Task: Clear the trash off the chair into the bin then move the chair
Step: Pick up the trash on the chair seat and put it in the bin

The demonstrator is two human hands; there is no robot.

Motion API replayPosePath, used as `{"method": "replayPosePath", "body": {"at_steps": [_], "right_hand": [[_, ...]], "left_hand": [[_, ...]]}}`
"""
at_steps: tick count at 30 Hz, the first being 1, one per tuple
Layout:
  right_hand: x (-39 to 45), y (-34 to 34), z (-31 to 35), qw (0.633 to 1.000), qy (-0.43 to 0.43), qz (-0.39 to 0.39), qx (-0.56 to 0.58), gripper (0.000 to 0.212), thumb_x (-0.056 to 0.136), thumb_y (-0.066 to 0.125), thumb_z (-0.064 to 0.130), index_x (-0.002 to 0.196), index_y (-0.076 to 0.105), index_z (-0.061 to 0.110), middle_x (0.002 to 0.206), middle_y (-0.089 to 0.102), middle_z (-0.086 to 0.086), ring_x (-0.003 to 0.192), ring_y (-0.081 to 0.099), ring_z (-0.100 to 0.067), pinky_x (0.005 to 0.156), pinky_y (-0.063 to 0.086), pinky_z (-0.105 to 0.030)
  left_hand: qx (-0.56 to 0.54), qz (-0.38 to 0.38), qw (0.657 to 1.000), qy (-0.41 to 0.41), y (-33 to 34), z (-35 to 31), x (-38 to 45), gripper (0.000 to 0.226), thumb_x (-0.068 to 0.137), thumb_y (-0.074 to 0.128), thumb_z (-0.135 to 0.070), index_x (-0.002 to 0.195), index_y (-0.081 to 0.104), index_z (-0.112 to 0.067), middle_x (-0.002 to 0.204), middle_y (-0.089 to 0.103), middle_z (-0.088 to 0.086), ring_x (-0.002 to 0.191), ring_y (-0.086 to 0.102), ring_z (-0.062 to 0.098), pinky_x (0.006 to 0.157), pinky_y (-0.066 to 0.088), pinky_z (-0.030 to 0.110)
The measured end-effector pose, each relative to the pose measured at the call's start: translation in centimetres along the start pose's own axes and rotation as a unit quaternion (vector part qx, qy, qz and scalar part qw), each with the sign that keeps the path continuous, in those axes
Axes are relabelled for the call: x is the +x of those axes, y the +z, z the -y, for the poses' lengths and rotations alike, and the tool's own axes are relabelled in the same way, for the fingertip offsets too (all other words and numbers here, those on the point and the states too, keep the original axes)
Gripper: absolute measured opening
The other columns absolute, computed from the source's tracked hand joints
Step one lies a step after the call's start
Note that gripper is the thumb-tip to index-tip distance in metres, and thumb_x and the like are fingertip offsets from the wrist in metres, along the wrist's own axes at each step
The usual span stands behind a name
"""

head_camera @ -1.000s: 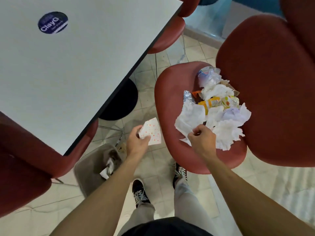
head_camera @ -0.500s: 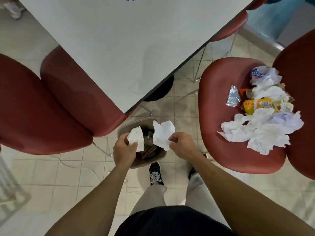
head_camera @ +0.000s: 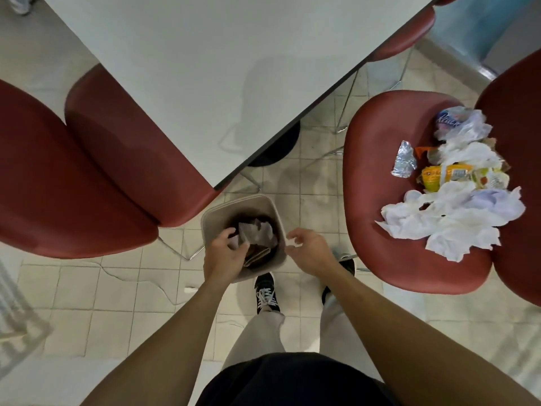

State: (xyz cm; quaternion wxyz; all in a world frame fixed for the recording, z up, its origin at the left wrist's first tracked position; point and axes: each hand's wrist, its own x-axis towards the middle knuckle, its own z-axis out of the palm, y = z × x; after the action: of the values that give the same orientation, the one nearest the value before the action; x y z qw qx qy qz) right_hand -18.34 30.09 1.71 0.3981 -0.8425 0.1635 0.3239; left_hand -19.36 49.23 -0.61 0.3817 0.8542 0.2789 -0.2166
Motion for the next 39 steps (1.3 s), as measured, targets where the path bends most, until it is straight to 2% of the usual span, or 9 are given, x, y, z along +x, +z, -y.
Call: {"method": "replayPosePath", "body": {"at_steps": [8, 13, 17, 23, 27, 30, 32, 36, 39], "right_hand": [[0.4, -7.5, -6.6, 0.994, 0.068, -0.051, 0.07, 0.029, 0.086, 0.062, 0.017, 0.116, 0.064, 0.018, 0.114, 0.061, -0.004, 0.099, 0.058, -0.016, 0.09, 0.047, -0.027], [0.7, -12.9, -12.1, 0.987, 0.104, -0.077, 0.098, 0.032, 0.086, 0.06, 0.013, 0.117, 0.064, 0.012, 0.117, 0.065, -0.005, 0.112, 0.06, -0.021, 0.1, 0.045, -0.03], [1.4, -16.9, -17.5, 0.981, 0.136, -0.098, 0.1, 0.032, 0.088, 0.057, 0.014, 0.119, 0.064, 0.014, 0.123, 0.065, -0.003, 0.113, 0.059, -0.02, 0.098, 0.044, -0.028], [3.8, -20.2, -24.9, 0.979, 0.167, -0.091, 0.075, 0.047, 0.087, 0.059, 0.02, 0.134, 0.052, 0.017, 0.133, 0.057, -0.004, 0.122, 0.053, -0.022, 0.099, 0.04, -0.029], [6.8, -20.4, -27.8, 0.98, 0.16, -0.087, 0.077, 0.064, 0.079, 0.064, 0.025, 0.14, 0.044, 0.03, 0.123, 0.053, -0.008, 0.103, 0.059, -0.019, 0.087, 0.045, -0.027], [9.1, -19.6, -28.7, 0.983, 0.143, -0.076, 0.091, 0.073, 0.08, 0.069, 0.032, 0.144, 0.034, 0.034, 0.121, 0.04, -0.005, 0.103, 0.054, -0.02, 0.091, 0.049, -0.031], [10.4, -18.9, -28.9, 0.984, 0.149, -0.066, 0.07, 0.078, 0.082, 0.07, 0.036, 0.146, 0.027, 0.034, 0.122, 0.034, -0.005, 0.103, 0.054, -0.023, 0.091, 0.051, -0.037], [11.9, -18.5, -29.4, 0.982, 0.178, -0.059, 0.03, 0.047, 0.088, 0.063, 0.024, 0.133, 0.049, 0.023, 0.126, 0.037, -0.006, 0.103, 0.058, -0.028, 0.087, 0.052, -0.038], [12.0, -18.9, -29.9, 0.981, 0.17, -0.085, 0.045, 0.02, 0.091, 0.058, 0.016, 0.11, 0.064, 0.013, 0.117, 0.051, -0.008, 0.098, 0.06, -0.028, 0.08, 0.048, -0.031]], "left_hand": [[0.06, 0.084, 0.991, 0.08, 7.1, -6.5, -0.4, 0.046, 0.082, 0.071, -0.028, 0.126, 0.059, -0.023, 0.117, 0.063, 0.003, 0.104, 0.06, 0.018, 0.091, 0.047, 0.031], [0.089, 0.136, 0.98, 0.111, 13.9, -11.5, -0.8, 0.052, 0.079, 0.074, -0.03, 0.128, 0.058, -0.024, 0.126, 0.058, 0.004, 0.114, 0.055, 0.019, 0.097, 0.048, 0.039], [0.108, 0.189, 0.968, 0.128, 20.1, -15.4, -1.3, 0.054, 0.08, 0.073, -0.029, 0.131, 0.054, -0.027, 0.131, 0.055, -0.001, 0.119, 0.052, 0.015, 0.101, 0.045, 0.036], [0.163, 0.213, 0.947, 0.174, 29.5, -20.3, -0.7, 0.041, 0.088, 0.066, -0.021, 0.126, 0.057, -0.032, 0.122, 0.056, -0.001, 0.108, 0.057, 0.016, 0.097, 0.049, 0.036], [0.265, 0.222, 0.903, 0.256, 34.5, -22.7, 1.6, 0.059, 0.086, 0.059, -0.001, 0.136, 0.05, -0.032, 0.13, 0.048, 0.001, 0.116, 0.051, 0.021, 0.097, 0.045, 0.034], [0.39, 0.254, 0.827, 0.315, 37.3, -23.6, 3.8, 0.071, 0.085, 0.062, -0.009, 0.143, 0.035, -0.039, 0.143, 0.033, 0.004, 0.128, 0.04, 0.027, 0.095, 0.045, 0.041], [0.425, 0.277, 0.801, 0.319, 38.3, -24.0, 4.4, 0.069, 0.086, 0.059, -0.012, 0.144, 0.033, -0.039, 0.139, 0.034, 0.005, 0.123, 0.042, 0.029, 0.092, 0.045, 0.041], [0.447, 0.266, 0.789, 0.328, 39.1, -23.4, 4.6, 0.051, 0.087, 0.055, -0.008, 0.134, 0.049, -0.025, 0.117, 0.046, 0.009, 0.104, 0.055, 0.031, 0.082, 0.047, 0.041], [0.401, 0.246, 0.832, 0.294, 38.7, -21.7, 4.8, 0.035, 0.087, 0.055, -0.002, 0.118, 0.065, -0.017, 0.107, 0.059, 0.01, 0.098, 0.061, 0.032, 0.082, 0.049, 0.038]]}}
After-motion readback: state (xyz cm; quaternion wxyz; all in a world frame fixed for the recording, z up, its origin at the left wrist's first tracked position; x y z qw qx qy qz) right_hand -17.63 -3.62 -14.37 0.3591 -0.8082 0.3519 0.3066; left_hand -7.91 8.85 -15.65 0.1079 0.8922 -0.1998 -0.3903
